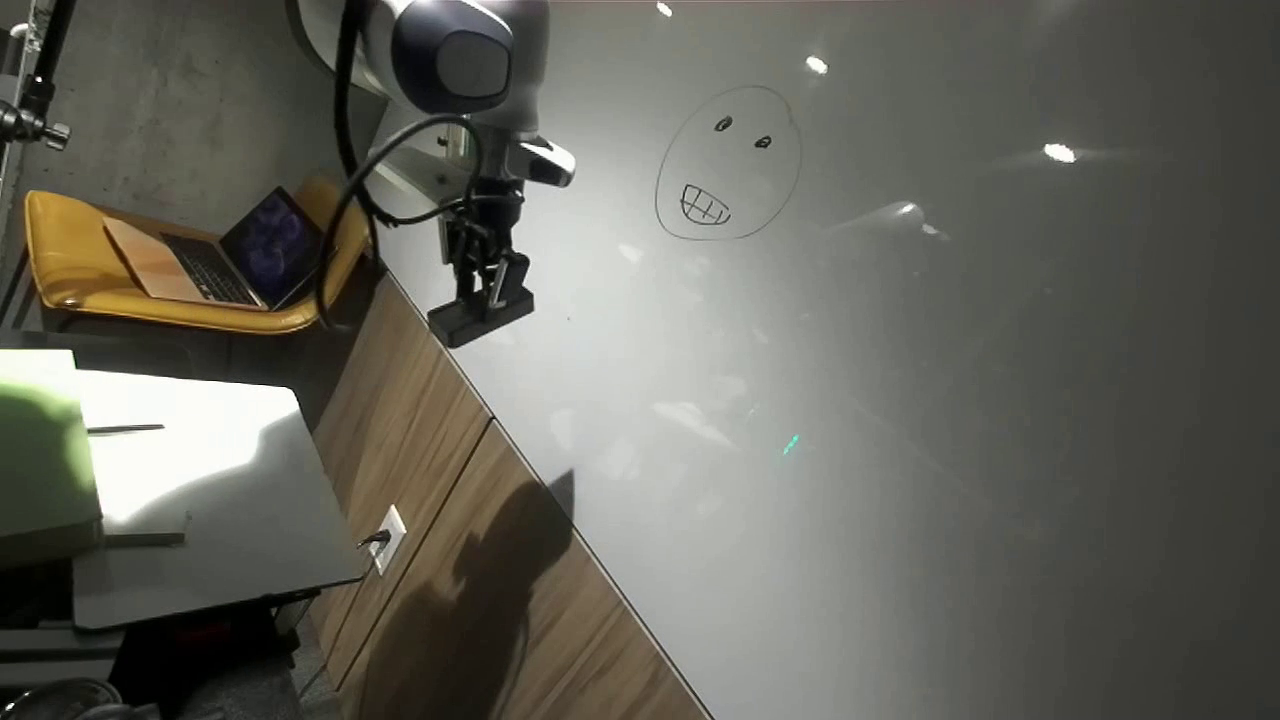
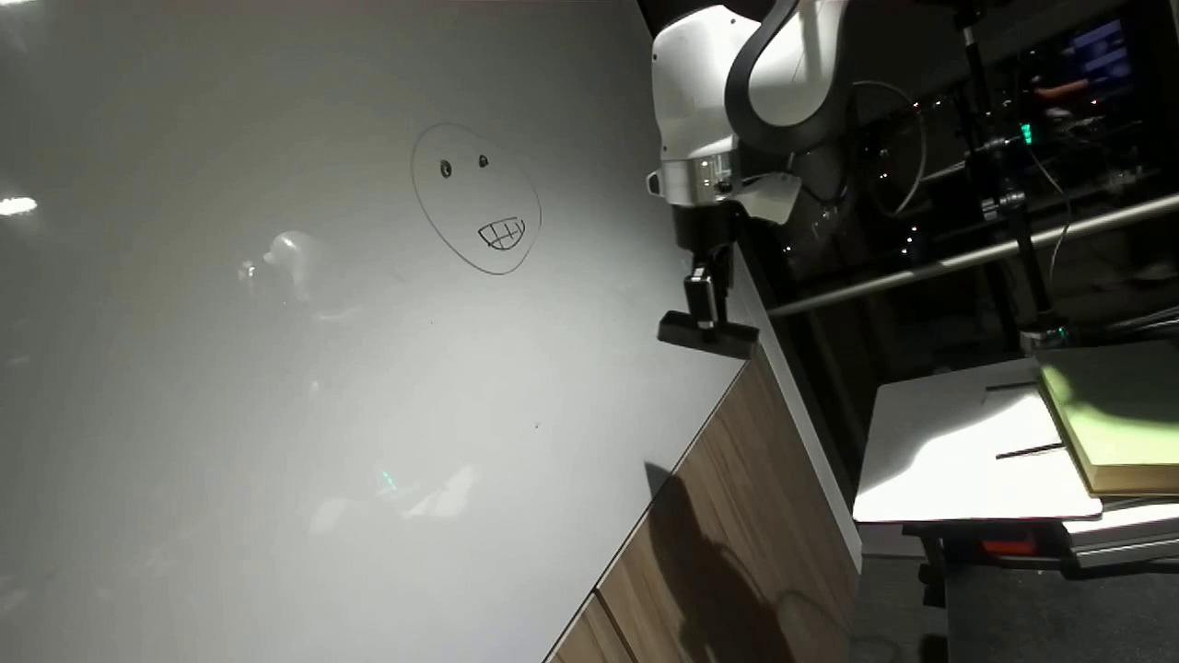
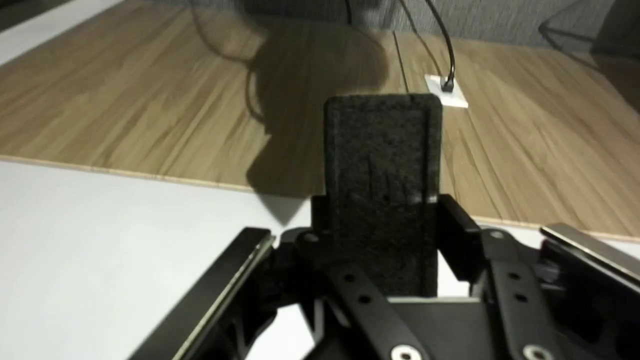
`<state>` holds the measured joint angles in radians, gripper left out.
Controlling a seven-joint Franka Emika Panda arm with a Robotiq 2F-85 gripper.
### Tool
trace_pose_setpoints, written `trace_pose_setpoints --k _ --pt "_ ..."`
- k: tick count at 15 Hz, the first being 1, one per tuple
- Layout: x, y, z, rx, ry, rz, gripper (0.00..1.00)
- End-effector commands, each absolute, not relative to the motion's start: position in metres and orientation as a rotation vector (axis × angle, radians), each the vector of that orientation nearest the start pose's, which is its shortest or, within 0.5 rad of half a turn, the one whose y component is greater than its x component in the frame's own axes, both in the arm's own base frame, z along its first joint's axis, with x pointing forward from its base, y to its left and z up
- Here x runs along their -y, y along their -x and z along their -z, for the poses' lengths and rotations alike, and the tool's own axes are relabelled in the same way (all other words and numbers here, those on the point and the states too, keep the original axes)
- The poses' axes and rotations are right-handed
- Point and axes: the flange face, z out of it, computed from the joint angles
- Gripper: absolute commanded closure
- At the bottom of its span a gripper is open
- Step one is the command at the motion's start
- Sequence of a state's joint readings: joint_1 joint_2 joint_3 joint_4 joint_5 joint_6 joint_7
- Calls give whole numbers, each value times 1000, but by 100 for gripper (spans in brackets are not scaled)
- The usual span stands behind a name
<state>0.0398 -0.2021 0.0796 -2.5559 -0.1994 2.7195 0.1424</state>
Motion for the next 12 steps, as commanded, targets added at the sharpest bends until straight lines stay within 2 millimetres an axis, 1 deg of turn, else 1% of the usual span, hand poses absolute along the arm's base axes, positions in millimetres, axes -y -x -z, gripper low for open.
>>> trace_pose_setpoints --k 1,4,6,8,9,10,12 --pt "-84 -516 -399 236 3092 828 72" --pt "-105 -552 -428 257 3043 1023 72" --pt "-112 -577 -456 223 3010 1148 72" --pt "-115 -598 -491 169 2974 1280 72" --pt "-117 -606 -511 144 2948 1352 72" --pt "-119 -613 -526 120 2922 1417 72" --pt "-124 -625 -550 97 2878 1535 72"
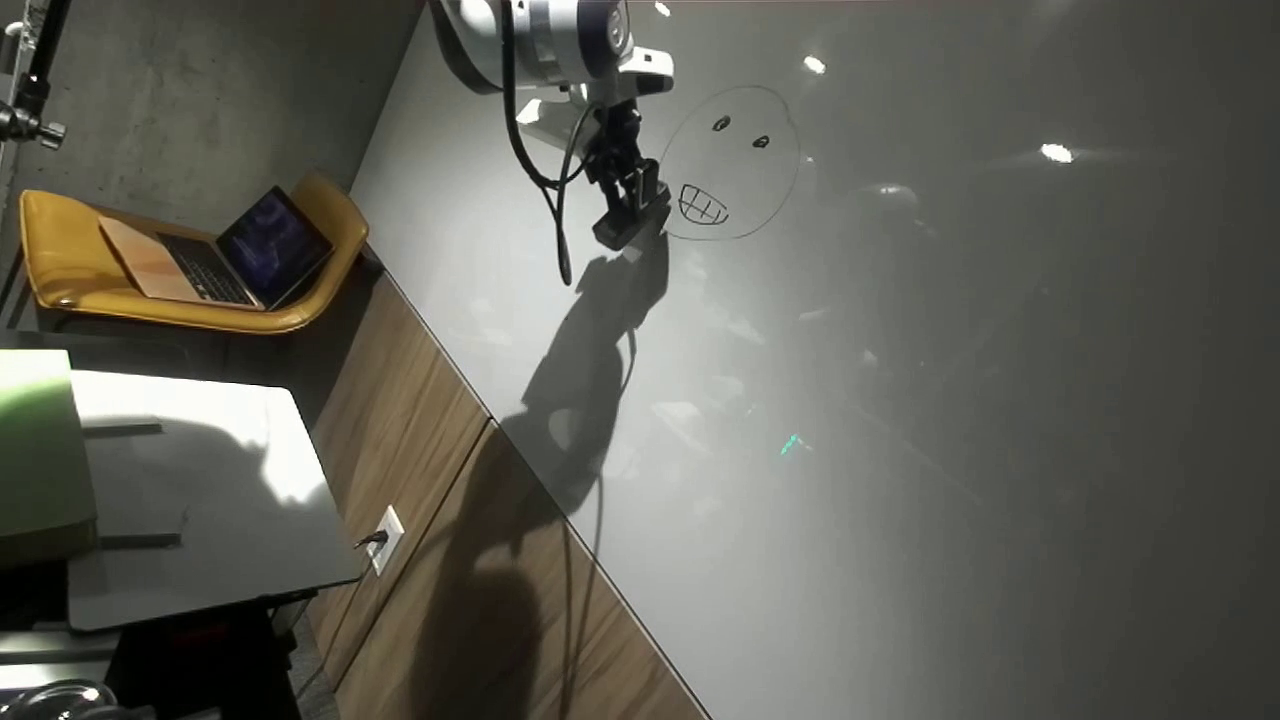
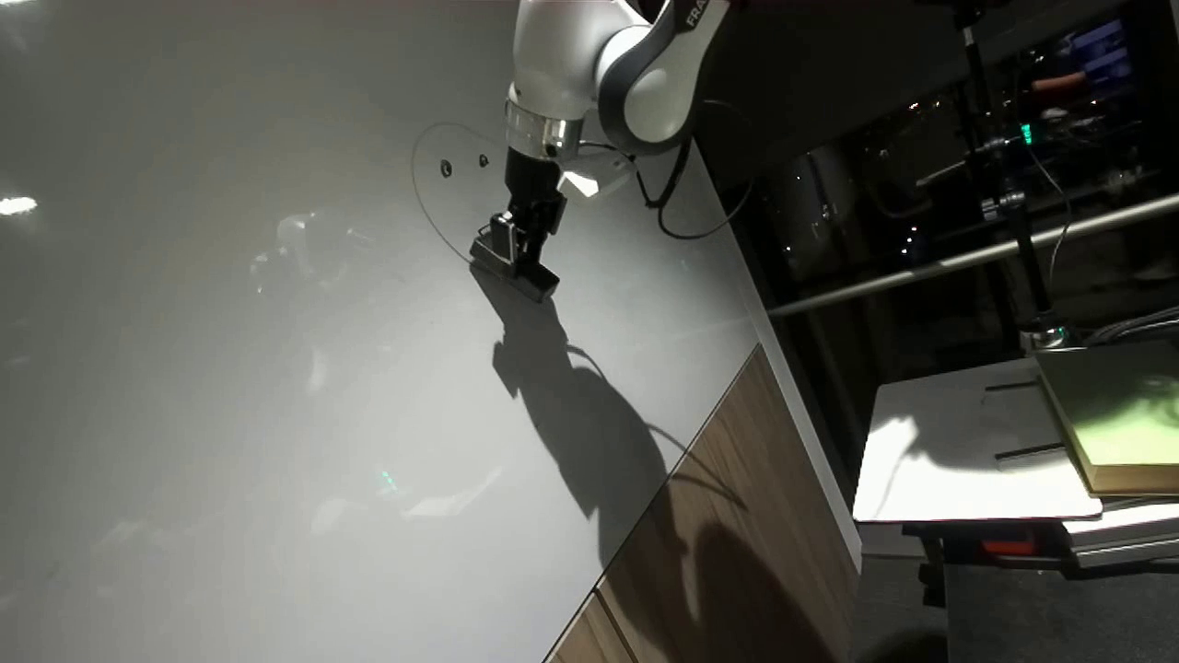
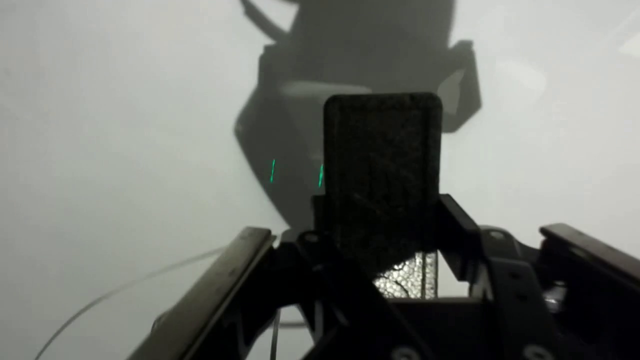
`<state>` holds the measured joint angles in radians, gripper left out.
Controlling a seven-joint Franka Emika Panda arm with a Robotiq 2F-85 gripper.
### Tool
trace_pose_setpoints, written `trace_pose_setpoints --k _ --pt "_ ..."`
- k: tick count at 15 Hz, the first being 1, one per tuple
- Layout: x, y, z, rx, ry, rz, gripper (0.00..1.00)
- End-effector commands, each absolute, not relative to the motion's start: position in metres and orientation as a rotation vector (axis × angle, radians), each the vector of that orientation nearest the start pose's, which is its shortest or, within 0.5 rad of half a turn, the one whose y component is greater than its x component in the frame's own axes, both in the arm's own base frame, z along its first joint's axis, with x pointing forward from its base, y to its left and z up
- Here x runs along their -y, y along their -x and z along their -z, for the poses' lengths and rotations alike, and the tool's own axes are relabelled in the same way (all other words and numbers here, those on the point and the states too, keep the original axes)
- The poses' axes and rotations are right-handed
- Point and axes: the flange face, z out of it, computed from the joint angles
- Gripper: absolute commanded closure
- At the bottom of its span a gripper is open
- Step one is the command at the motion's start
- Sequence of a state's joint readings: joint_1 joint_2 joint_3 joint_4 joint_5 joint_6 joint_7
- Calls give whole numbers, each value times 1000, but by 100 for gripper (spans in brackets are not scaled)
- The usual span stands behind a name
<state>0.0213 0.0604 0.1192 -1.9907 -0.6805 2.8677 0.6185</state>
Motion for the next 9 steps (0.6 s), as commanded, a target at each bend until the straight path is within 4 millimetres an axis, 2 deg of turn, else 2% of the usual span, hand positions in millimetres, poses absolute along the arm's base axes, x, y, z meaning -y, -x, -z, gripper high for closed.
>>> trace_pose_setpoints --k 1,5,9 --pt "-126 -630 -556 88 2864 1579 72" --pt "-135 -642 -560 40 2831 1667 72" --pt "-124 -658 -547 -3 2842 1722 72"
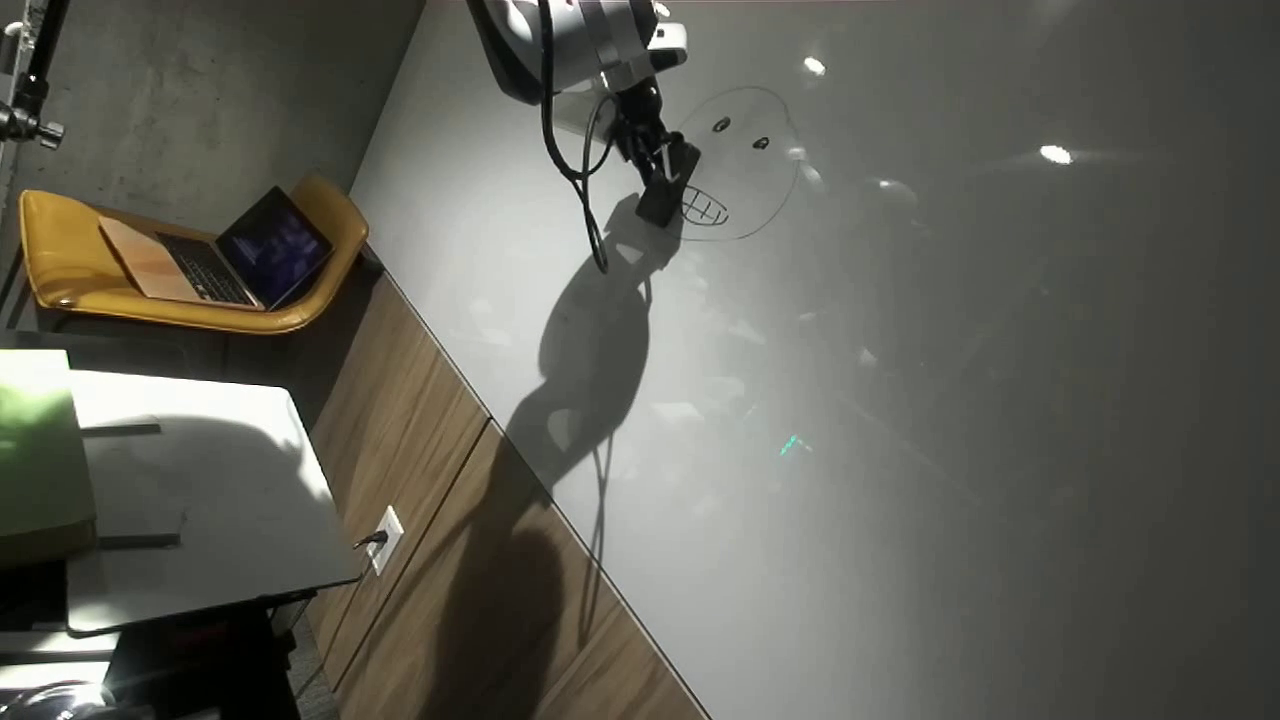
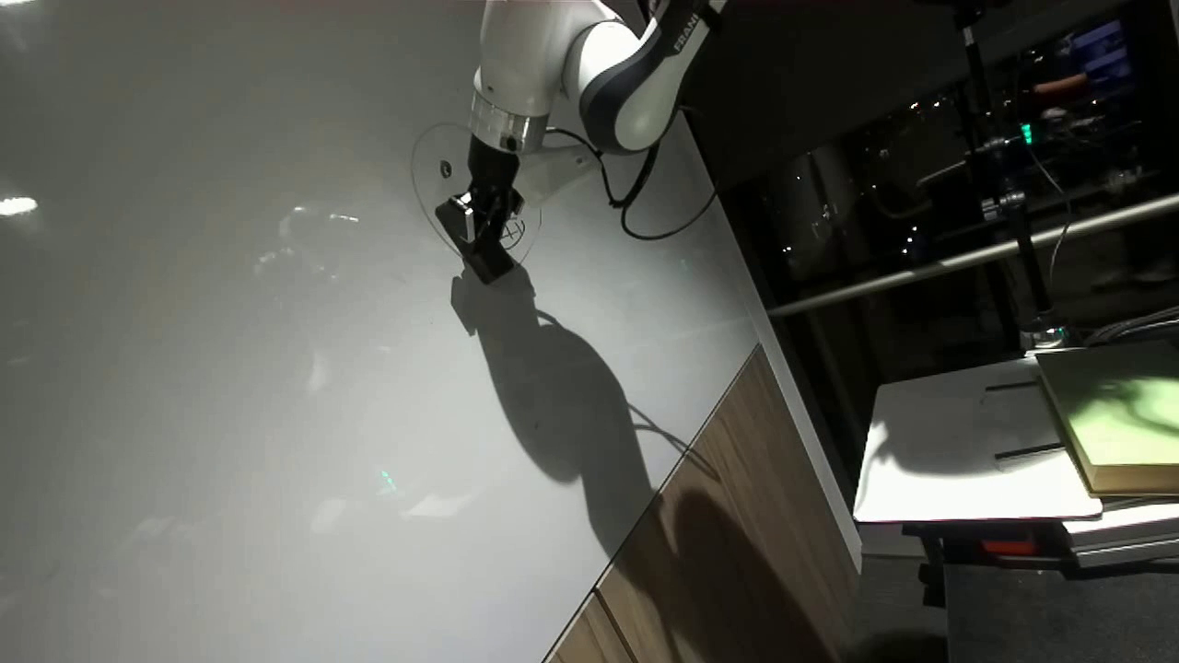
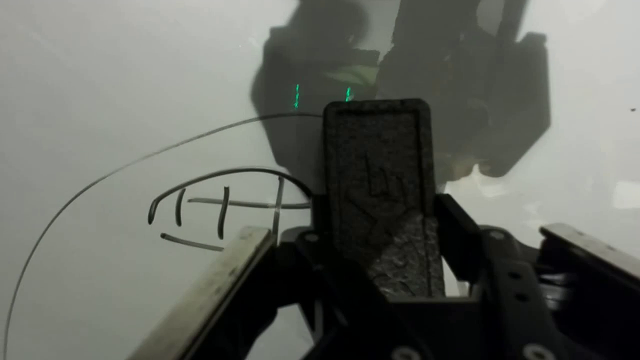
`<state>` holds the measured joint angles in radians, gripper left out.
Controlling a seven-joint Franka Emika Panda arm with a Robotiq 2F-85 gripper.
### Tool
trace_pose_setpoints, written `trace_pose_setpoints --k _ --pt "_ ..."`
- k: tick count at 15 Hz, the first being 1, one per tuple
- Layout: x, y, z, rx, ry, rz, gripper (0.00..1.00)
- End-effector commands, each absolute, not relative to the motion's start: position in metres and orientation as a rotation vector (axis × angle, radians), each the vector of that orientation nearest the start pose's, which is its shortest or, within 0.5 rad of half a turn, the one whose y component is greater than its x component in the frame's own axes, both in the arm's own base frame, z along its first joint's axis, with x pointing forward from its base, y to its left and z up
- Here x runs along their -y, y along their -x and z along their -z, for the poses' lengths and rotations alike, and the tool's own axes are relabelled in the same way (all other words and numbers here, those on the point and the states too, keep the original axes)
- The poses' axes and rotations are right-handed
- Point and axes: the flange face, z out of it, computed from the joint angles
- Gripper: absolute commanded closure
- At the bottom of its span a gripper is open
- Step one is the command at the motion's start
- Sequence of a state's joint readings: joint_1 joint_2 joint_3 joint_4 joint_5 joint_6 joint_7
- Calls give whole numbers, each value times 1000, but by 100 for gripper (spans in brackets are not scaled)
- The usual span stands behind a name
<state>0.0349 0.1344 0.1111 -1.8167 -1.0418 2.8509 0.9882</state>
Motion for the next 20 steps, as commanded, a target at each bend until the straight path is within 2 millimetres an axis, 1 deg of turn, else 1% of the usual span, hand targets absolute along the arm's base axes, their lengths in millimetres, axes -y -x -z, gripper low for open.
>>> trace_pose_setpoints --k 1,5,10,12,13,16,17,18,20 --pt "-118 -661 -543 -9 2850 1731 72" --pt "-84 -667 -529 -13 2902 1757 72" --pt "-32 -668 -516 -69 2992 1758 72" --pt "-7 -669 -509 -116 3025 1751 72" --pt "7 -669 -500 -138 3044 1745 72" --pt "51 -677 -483 -212 3092 1739 72" --pt "69 -678 -493 -248 3093 1745 72" --pt "82 -682 -494 -285 3094 1744 72" --pt "99 -687 -499 -353 3080 1749 72"
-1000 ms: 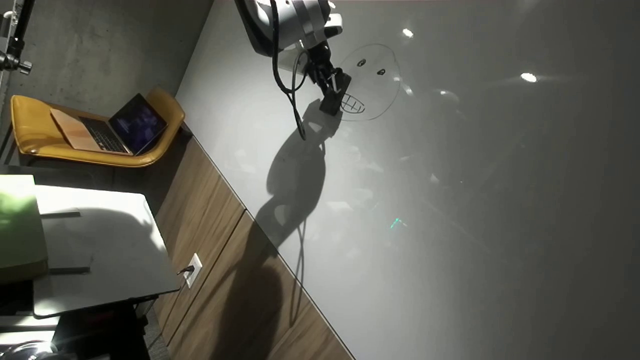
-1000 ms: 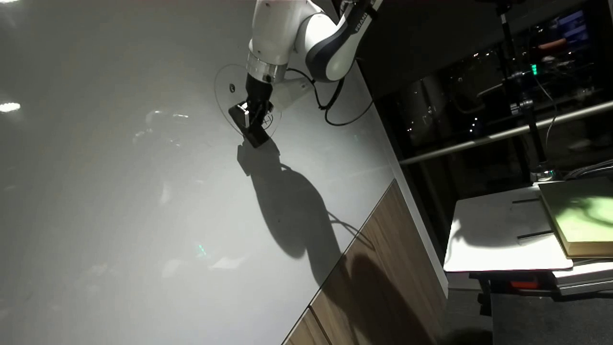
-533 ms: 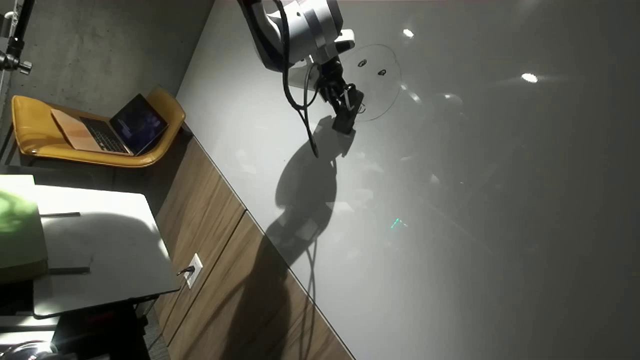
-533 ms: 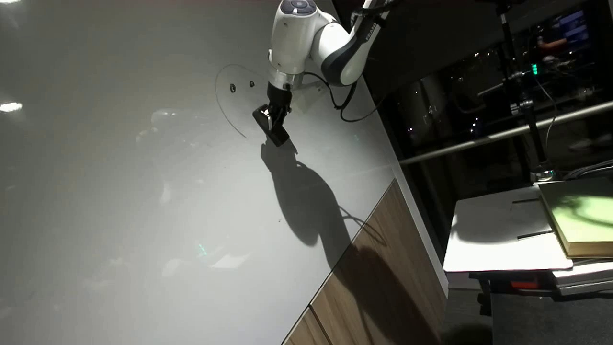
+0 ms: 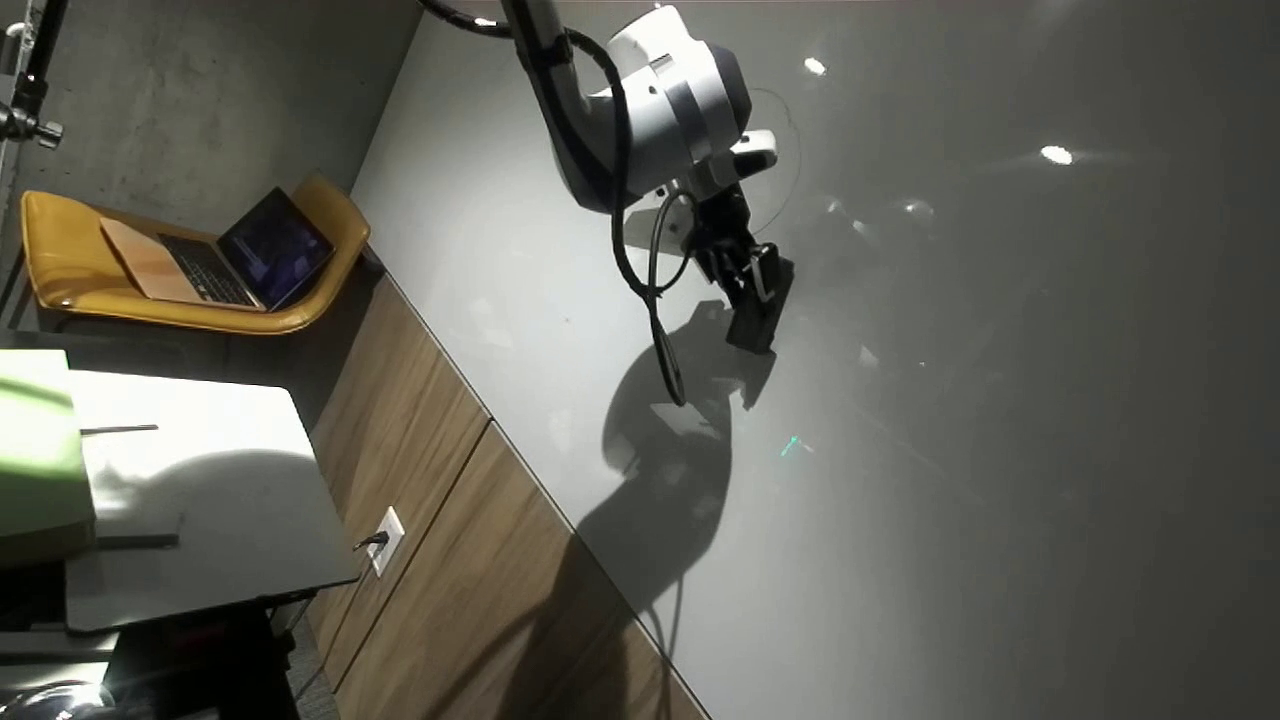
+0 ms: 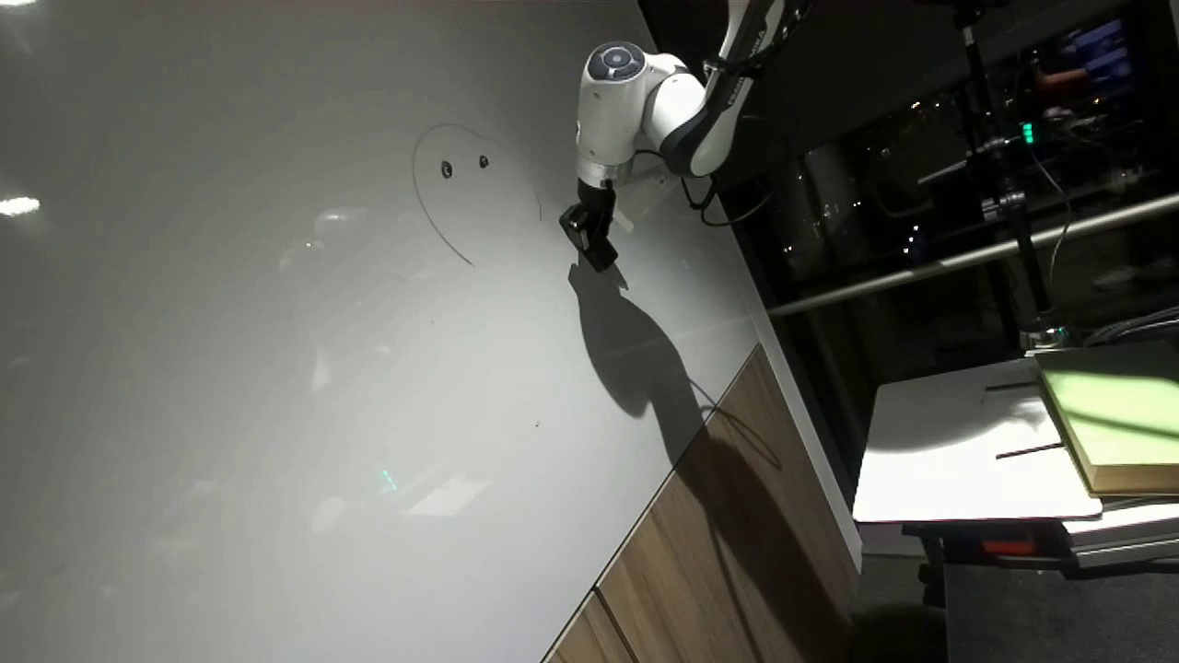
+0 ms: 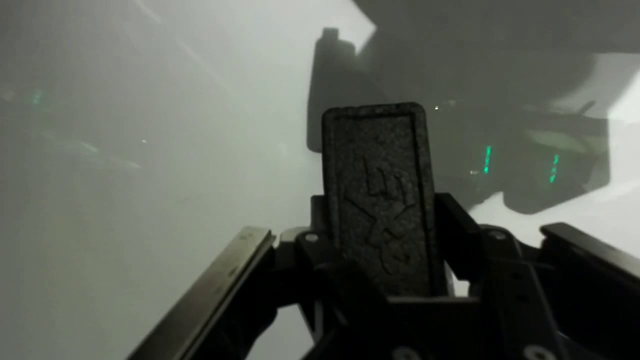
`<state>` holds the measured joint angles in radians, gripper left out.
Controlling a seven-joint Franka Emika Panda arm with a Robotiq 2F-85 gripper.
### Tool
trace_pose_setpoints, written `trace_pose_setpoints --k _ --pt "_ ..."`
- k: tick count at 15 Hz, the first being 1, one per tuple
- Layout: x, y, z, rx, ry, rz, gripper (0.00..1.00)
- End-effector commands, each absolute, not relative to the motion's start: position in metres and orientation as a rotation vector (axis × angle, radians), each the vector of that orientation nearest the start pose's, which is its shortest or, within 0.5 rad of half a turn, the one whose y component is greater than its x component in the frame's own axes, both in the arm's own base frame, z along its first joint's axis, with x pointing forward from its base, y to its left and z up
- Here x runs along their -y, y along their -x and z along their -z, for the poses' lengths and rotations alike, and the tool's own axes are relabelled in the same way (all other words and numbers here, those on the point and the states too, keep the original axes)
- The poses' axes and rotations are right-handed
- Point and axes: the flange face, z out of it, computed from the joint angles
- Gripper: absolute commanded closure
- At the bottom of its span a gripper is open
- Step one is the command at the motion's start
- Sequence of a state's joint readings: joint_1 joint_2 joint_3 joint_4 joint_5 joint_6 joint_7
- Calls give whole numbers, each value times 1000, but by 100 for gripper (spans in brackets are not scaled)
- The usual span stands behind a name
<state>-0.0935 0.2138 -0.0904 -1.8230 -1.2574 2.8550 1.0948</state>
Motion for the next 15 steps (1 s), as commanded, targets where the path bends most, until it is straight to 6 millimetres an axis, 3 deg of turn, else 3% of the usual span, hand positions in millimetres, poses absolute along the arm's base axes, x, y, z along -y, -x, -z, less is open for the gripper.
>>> trace_pose_setpoints --k 1,7,15 --pt "105 -689 -500 -384 3068 1748 72" --pt "110 -697 -500 -508 2967 1716 72" --pt "115 -696 -500 -368 2943 1760 72"
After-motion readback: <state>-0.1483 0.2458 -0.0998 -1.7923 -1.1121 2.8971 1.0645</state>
